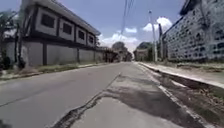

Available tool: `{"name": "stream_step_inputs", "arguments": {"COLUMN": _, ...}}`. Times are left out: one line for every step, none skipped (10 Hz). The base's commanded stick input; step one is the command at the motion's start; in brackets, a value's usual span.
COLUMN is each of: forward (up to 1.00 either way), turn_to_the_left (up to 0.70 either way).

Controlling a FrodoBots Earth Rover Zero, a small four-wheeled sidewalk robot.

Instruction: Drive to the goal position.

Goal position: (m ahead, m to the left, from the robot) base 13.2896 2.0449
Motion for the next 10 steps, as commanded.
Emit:
{"name": "stream_step_inputs", "arguments": {"forward": 1.00, "turn_to_the_left": -0.37}}
{"name": "stream_step_inputs", "arguments": {"forward": 1.00, "turn_to_the_left": -0.14}}
{"name": "stream_step_inputs", "arguments": {"forward": 1.00, "turn_to_the_left": -0.02}}
{"name": "stream_step_inputs", "arguments": {"forward": 1.00, "turn_to_the_left": 0.03}}
{"name": "stream_step_inputs", "arguments": {"forward": 1.00, "turn_to_the_left": 0.03}}
{"name": "stream_step_inputs", "arguments": {"forward": 1.00, "turn_to_the_left": 0.03}}
{"name": "stream_step_inputs", "arguments": {"forward": 1.00, "turn_to_the_left": 0.03}}
{"name": "stream_step_inputs", "arguments": {"forward": 1.00, "turn_to_the_left": 0.03}}
{"name": "stream_step_inputs", "arguments": {"forward": 1.00, "turn_to_the_left": 0.03}}
{"name": "stream_step_inputs", "arguments": {"forward": 1.00, "turn_to_the_left": 0.03}}
